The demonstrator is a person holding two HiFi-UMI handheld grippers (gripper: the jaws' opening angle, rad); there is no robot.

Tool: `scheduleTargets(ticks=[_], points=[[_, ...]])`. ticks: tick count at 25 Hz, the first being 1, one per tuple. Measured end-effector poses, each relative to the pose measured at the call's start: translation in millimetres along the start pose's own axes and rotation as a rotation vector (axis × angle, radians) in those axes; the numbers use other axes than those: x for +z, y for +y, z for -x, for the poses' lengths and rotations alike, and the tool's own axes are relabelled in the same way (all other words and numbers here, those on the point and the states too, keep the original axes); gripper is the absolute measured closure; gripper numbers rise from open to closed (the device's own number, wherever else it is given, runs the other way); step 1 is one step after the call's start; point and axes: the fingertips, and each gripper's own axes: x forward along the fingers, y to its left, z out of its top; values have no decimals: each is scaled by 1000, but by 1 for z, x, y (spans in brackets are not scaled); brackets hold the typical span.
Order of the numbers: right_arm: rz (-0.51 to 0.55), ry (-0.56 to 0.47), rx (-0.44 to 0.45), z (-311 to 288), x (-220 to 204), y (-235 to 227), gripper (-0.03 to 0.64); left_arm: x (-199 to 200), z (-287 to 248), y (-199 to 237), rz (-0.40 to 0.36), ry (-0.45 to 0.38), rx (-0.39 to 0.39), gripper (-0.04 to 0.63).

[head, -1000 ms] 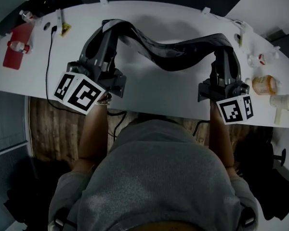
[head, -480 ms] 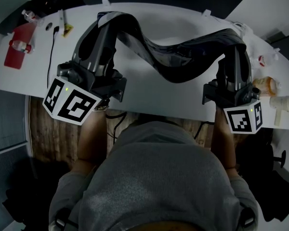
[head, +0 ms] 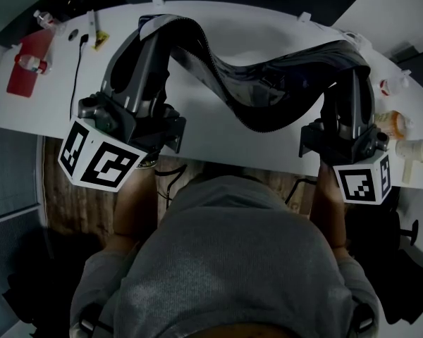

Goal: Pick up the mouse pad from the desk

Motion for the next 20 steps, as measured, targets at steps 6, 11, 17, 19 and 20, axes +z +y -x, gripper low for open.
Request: scheduleTargets(ticks=[6, 11, 17, 19, 20], points=[[7, 10, -23, 5, -1, 0, 590, -4, 1, -1, 3, 16, 2, 584], [2, 8, -17, 3, 0, 2, 591, -4, 2, -1, -2, 19, 5, 584], [21, 17, -37, 7, -4, 0, 591, -6, 4, 1, -2, 22, 13, 584], [30, 17, -34, 7, -6, 1, 592, -6, 4, 1, 1, 22, 13, 584], [35, 17, -33, 7, -6, 2, 592, -6, 4, 1, 2, 21, 12, 584]])
